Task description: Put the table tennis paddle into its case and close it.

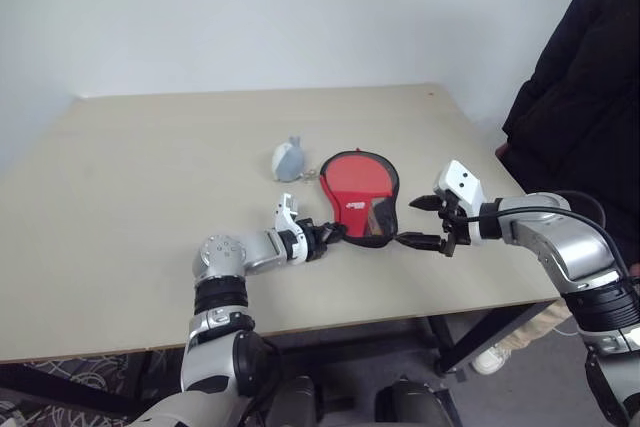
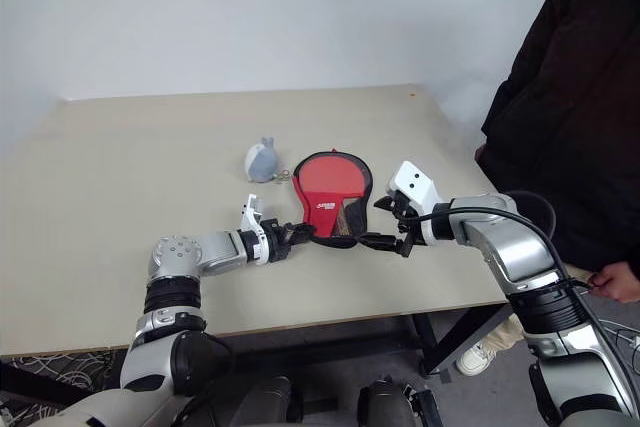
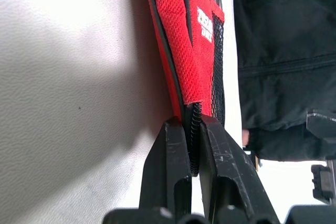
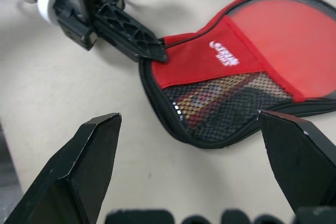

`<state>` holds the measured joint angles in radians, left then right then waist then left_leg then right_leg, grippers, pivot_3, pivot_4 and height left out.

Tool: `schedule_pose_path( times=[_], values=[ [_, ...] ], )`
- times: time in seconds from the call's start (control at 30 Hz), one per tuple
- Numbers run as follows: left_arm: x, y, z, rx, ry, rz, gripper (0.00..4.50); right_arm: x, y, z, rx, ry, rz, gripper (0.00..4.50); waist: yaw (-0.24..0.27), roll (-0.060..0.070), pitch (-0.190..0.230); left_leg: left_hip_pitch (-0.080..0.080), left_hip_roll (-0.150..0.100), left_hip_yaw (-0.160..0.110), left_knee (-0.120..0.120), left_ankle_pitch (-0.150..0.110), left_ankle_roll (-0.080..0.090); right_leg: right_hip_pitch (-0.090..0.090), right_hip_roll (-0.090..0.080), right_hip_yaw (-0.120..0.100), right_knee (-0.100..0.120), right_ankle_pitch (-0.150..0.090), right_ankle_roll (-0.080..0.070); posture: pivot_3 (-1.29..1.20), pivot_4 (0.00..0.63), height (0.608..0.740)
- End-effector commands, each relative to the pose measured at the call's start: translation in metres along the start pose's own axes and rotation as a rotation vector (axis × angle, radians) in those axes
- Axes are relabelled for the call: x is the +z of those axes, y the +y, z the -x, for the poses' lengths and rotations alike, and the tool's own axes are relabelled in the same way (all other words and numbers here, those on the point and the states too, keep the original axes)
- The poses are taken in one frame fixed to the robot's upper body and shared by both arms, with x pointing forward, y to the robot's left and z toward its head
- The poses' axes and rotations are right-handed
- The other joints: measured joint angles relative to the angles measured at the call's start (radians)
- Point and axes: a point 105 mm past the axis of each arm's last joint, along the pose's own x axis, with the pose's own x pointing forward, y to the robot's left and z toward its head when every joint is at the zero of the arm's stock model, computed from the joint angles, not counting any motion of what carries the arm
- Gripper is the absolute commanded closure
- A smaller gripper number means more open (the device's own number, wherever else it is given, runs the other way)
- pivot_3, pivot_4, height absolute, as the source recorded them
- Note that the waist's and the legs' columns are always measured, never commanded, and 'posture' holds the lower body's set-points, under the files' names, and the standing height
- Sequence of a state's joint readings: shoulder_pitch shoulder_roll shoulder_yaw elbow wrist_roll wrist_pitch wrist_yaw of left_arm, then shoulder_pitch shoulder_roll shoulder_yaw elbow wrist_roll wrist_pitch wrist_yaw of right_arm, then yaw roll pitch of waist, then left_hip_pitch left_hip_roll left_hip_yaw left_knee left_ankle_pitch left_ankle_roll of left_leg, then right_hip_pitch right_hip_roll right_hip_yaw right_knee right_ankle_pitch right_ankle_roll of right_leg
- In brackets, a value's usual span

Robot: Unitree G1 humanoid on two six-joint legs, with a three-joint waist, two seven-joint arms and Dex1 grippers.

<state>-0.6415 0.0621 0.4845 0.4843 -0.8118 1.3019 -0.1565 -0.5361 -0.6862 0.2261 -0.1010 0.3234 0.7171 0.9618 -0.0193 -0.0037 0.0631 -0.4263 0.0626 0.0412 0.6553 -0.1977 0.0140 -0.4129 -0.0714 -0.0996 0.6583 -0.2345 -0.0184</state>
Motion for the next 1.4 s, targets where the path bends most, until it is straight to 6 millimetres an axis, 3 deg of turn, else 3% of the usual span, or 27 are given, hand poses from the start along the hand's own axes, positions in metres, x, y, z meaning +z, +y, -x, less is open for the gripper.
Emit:
schedule_pose_path(
  times=[0.03, 0.33, 0.47, 0.67, 0.87, 1.23, 1.4],
  values=[
    [-0.005, 0.002, -0.004, 0.016, 0.02, 0.012, 4.43, 0.009, -0.002, 0.007, -0.011, -0.013, 0.058, 0.0, 0.0, 0.0, 0.0, 0.0, 0.0, 0.0, 0.0, 0.0, 0.0, 0.0, 0.0, 0.0, 0.0, 0.0, 0.0, 0.0, 0.0, 0.725],
    [-0.001, 0.003, 0.003, 0.011, -0.025, 0.014, 4.43, 0.006, 0.0, 0.008, 0.007, 0.004, 0.068, 0.0, 0.0, 0.0, 0.0, -0.001, 0.0, 0.0, 0.0, 0.0, 0.0, 0.0, 0.0, 0.0, 0.0, 0.0, 0.0, 0.0, 0.0, 0.725],
    [-0.01, 0.005, 0.011, -0.003, -0.042, 0.033, 4.43, 0.002, 0.002, 0.01, 0.028, 0.023, 0.078, 0.0, -0.002, 0.0, 0.0, -0.001, 0.0, 0.001, -0.001, 0.0, 0.0, -0.001, 0.0, 0.001, -0.001, 0.0, 0.0, 0.0, 0.0, 0.725],
    [-0.035, 0.014, 0.036, 0.02, -0.049, 0.046, 4.43, 0.001, 0.004, 0.011, 0.05, 0.033, 0.09, 0.0, -0.005, -0.001, 0.0, -0.001, 0.0, 0.002, -0.006, 0.0, 0.0, -0.004, 0.001, 0.005, -0.002, 0.001, 0.002, 0.0, 0.0, 0.725],
    [-0.063, 0.029, 0.08, 0.062, -0.094, 0.04, 4.43, 0.0, 0.003, 0.011, 0.054, 0.035, 0.086, 0.0, -0.012, -0.001, 0.0, -0.001, 0.001, 0.002, -0.009, 0.0, 0.0, -0.006, 0.001, 0.007, -0.002, 0.0, 0.003, 0.0, 0.0, 0.725],
    [-0.118, 0.016, 0.126, 0.099, -0.066, 0.113, 4.43, -0.003, 0.004, 0.01, 0.081, 0.043, 0.086, 0.0, -0.024, -0.002, 0.0, 0.0, 0.002, 0.002, -0.01, -0.001, -0.001, -0.008, 0.001, 0.011, -0.002, -0.001, 0.0, 0.0, 0.0, 0.725],
    [-0.138, 0.024, 0.149, 0.17, -0.012, 0.103, 4.43, -0.004, 0.005, 0.009, 0.092, 0.045, 0.086, 0.0, -0.015, -0.002, 0.001, 0.0, 0.002, 0.004, -0.009, -0.001, -0.001, -0.011, 0.0, 0.012, -0.002, -0.001, -0.001, 0.0, 0.0, 0.725]
  ],
)
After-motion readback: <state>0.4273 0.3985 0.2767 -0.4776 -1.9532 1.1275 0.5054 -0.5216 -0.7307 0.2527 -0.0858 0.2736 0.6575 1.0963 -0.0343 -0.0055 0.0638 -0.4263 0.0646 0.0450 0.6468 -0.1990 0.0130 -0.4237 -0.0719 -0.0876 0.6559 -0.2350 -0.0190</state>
